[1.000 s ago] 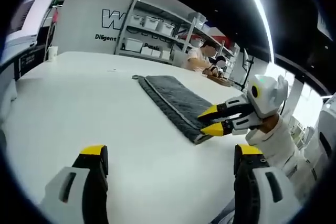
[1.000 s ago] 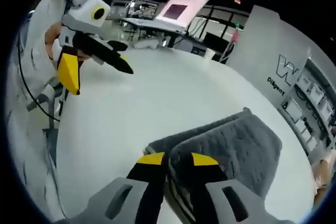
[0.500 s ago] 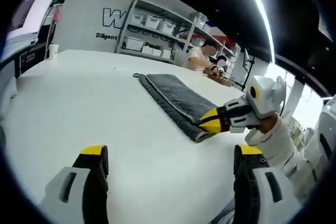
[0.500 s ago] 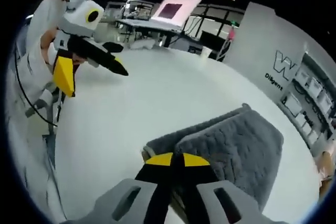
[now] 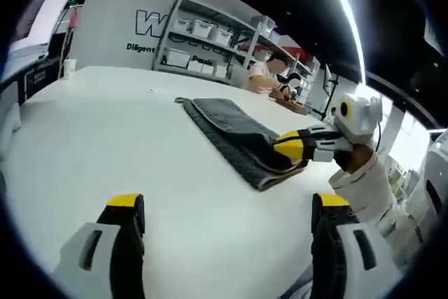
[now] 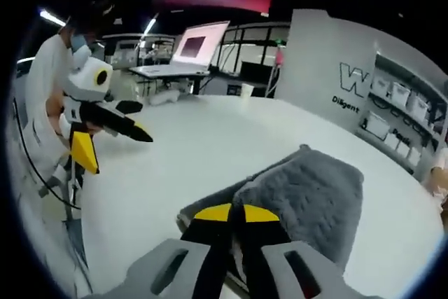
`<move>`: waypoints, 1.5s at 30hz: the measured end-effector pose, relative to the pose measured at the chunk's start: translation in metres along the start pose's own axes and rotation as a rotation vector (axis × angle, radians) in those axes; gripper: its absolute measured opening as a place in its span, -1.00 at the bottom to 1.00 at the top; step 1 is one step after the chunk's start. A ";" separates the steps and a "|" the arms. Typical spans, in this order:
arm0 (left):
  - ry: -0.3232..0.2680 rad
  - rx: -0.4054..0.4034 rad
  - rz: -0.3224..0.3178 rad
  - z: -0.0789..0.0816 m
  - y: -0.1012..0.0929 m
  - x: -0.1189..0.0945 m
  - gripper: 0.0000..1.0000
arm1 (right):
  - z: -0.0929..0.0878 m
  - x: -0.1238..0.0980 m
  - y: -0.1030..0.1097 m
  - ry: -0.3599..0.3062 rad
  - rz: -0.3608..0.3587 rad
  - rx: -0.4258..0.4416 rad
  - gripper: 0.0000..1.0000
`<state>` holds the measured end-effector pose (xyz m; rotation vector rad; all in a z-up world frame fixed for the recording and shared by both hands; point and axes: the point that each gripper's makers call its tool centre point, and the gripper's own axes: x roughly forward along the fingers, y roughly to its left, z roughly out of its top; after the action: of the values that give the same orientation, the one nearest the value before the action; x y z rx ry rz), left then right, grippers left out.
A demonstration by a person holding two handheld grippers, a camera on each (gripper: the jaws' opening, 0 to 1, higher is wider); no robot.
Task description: Open the folded towel by lifting each exposed corner and separating the folded layers until the towel lies flat within the target outline without major curled edges
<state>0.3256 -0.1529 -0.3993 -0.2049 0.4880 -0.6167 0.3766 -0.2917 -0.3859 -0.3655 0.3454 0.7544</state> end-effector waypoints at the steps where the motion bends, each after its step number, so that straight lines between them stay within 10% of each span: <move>1: 0.001 0.001 -0.002 0.000 -0.001 0.000 0.96 | 0.000 -0.001 -0.003 -0.001 -0.011 -0.001 -1.00; 45: 0.053 0.037 -0.030 -0.005 -0.019 0.014 0.95 | -0.068 -0.077 -0.096 0.100 -0.370 0.084 -1.00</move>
<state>0.3240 -0.1765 -0.4027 -0.1614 0.5249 -0.6615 0.3814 -0.4316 -0.3941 -0.3751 0.3896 0.3592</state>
